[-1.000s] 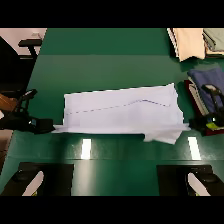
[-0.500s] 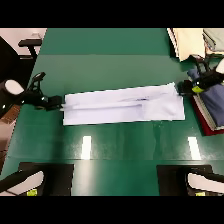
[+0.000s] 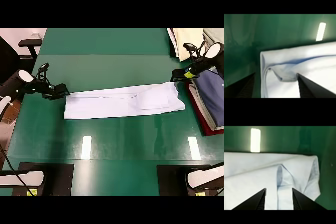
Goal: Fold the shirts.
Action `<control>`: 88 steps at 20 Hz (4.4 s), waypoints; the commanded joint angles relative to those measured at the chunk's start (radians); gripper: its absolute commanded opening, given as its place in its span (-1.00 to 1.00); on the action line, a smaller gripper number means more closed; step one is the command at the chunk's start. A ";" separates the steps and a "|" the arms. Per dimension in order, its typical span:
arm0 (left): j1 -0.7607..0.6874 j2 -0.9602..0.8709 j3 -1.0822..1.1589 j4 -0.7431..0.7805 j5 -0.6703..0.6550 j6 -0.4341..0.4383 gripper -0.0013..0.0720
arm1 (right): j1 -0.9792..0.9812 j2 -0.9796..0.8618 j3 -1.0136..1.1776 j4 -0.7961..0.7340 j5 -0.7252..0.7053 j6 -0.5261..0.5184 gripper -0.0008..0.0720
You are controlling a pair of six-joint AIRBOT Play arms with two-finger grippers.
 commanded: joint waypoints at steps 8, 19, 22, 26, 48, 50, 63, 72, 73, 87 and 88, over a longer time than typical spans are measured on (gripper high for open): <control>0.000 0.019 0.135 -0.021 -0.118 0.006 -0.85 | -0.291 0.045 -0.193 0.209 0.113 -0.107 0.74; -0.110 0.018 0.135 -0.051 -0.102 -0.002 -0.89 | -0.328 -0.003 -0.399 0.428 0.026 -0.264 0.76; -0.205 0.018 0.135 -0.051 -0.089 -0.028 -0.89 | -0.269 -0.067 -0.329 0.472 0.078 -0.264 0.74; -0.327 0.006 0.135 -0.051 -0.046 -0.054 -0.89 | -0.193 -0.092 -0.255 0.464 0.085 -0.264 -0.59; -0.605 -0.474 0.574 -0.190 0.033 -0.106 -0.89 | 0.271 0.170 0.199 0.599 0.092 -0.127 -0.95; -0.600 -0.472 0.574 -0.177 0.035 -0.105 -0.89 | 0.301 0.170 0.199 0.598 0.080 -0.128 -0.95; -0.054 0.039 0.591 0.161 -0.246 -0.071 -0.88 | 0.802 -0.095 0.221 0.595 -0.323 -0.257 0.43; 0.039 0.128 0.560 0.152 -0.461 0.000 -0.89 | 0.566 0.026 0.066 0.379 -0.150 -0.119 0.54; 0.032 0.131 0.527 0.145 -0.476 0.001 -0.89 | 0.511 0.058 0.000 0.381 -0.143 -0.113 0.54; -0.315 0.159 -0.088 0.101 -0.060 0.033 0.45 | 0.337 0.243 -0.393 0.387 -0.198 -0.109 0.38; -0.315 0.159 -0.095 0.099 -0.041 0.033 0.45 | 0.337 0.243 -0.393 0.388 -0.199 -0.109 0.38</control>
